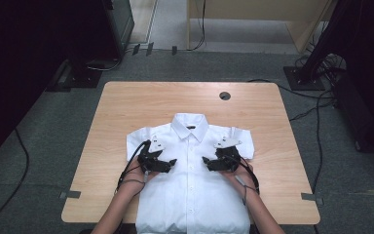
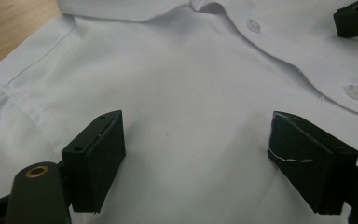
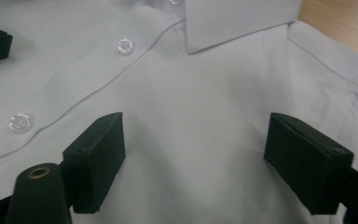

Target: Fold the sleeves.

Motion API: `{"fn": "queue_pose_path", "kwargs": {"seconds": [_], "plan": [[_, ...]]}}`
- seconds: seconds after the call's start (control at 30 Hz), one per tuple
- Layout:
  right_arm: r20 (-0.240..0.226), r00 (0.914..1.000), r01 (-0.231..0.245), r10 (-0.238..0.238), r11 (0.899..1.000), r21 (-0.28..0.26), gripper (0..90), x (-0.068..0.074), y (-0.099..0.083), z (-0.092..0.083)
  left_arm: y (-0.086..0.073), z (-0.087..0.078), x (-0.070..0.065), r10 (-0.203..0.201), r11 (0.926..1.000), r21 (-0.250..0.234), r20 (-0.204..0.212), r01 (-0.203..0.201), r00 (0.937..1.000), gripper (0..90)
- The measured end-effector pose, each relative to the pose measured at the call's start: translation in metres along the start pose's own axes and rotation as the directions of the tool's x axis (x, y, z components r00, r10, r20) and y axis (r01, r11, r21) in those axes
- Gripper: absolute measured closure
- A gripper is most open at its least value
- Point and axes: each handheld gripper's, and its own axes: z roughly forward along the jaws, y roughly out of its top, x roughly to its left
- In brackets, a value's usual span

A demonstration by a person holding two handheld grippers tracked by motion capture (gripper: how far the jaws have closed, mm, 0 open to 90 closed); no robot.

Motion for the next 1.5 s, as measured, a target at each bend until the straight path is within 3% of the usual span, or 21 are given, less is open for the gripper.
{"fn": "queue_pose_path", "kwargs": {"seconds": [0.33,0.5,0.63,1.0,1.13,1.5], "plan": [[0.046,0.999,-0.004,0.004,1.0,0.009,22.6,-0.019,-0.001,-0.006,0.0,0.0,0.0,-0.001,1.0,0.0,0.0,0.001,1.0,18.9],[0.064,0.9971,-0.043,0.042,0.999,0.006,22.7,-0.032,-0.003,-0.009,0.0,0.0,0.0,-0.002,1.0,0.0,0.0,0.002,1.0,18.9],[0.076,0.9963,-0.042,0.042,0.999,0.003,23.1,-0.04,-0.005,-0.01,0.0,0.0,0.0,-0.002,1.0,0.0,0.0,0.002,1.0,18.9],[0.109,0.9924,-0.058,0.057,0.998,0.003,23.5,-0.053,-0.008,-0.016,0.0,0.0,0.0,-0.002,1.0,0.0,0.0,0.002,1.0,18.9],[0.115,0.9886,-0.099,0.098,0.995,0.005,23.5,-0.063,-0.012,-0.019,0.0,0.0,0.0,-0.002,1.0,0.0,0.0,0.002,1.0,18.9],[0.127,0.9864,-0.105,0.104,0.995,-0.002,23.6,-0.07,-0.014,-0.022,0.0,0.0,0.0,-0.002,1.0,0.0,0.0,0.002,1.0,18.9]]}}
